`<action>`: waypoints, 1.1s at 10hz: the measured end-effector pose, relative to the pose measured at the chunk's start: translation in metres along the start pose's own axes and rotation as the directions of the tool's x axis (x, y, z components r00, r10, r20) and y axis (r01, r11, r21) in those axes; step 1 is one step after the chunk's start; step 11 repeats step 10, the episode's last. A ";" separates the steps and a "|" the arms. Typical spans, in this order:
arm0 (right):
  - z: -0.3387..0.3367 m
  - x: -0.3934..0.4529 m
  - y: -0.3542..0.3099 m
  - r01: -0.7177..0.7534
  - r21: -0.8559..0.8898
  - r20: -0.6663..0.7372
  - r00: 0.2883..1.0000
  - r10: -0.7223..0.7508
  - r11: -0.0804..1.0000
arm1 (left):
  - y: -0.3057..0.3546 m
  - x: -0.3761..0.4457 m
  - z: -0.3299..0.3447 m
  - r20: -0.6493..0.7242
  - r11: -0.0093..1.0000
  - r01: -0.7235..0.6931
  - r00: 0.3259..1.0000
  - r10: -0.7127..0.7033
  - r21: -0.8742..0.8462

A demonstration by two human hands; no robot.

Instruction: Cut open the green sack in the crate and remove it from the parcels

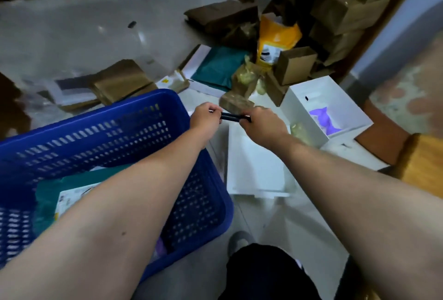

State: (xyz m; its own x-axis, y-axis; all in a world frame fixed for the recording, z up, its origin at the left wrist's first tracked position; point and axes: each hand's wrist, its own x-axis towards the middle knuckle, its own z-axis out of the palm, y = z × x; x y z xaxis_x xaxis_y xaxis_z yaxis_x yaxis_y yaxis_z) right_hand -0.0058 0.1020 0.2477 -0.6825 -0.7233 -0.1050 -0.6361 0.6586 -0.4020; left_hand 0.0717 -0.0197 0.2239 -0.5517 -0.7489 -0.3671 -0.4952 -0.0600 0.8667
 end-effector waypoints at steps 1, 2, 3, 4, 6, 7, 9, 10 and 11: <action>0.014 0.012 0.032 -0.042 -0.011 0.037 0.998 0.043 0.999 | -0.007 0.017 0.037 0.005 0.997 0.072 0.997 -0.073 0.020; 0.032 0.022 0.059 -0.074 0.009 0.044 0.996 0.073 0.997 | -0.023 0.035 0.070 -0.022 0.987 0.161 0.987 -0.161 -0.027; 0.049 0.030 0.082 -0.105 0.017 0.061 0.993 0.104 0.994 | -0.038 0.049 0.096 -0.022 0.960 0.252 0.966 -0.256 -0.120; 0.069 0.035 0.103 -0.147 0.027 0.076 0.987 0.145 0.989 | -0.049 0.058 0.117 -0.010 0.894 0.375 0.921 -0.389 -0.247; 0.110 0.038 0.134 -0.224 0.108 0.135 0.969 0.209 0.969 | -0.081 0.070 0.144 -0.024 0.850 0.445 0.882 -0.470 -0.281; 0.124 0.038 0.147 -0.241 0.113 0.151 0.963 0.223 0.964 | -0.097 0.074 0.154 -0.037 0.867 0.441 0.887 -0.460 -0.233; 0.139 0.039 0.162 -0.246 0.089 0.158 0.960 0.230 0.965 | -0.112 0.081 0.164 0.000 0.910 0.397 0.917 -0.399 -0.117; 0.140 0.034 0.165 -0.214 0.028 0.192 0.960 0.205 0.976 | -0.115 0.079 0.161 -0.006 0.924 0.383 0.924 -0.383 -0.024; 0.140 0.034 0.165 -0.214 0.028 0.192 0.960 0.205 0.976 | -0.115 0.079 0.161 -0.006 0.924 0.383 0.924 -0.383 -0.024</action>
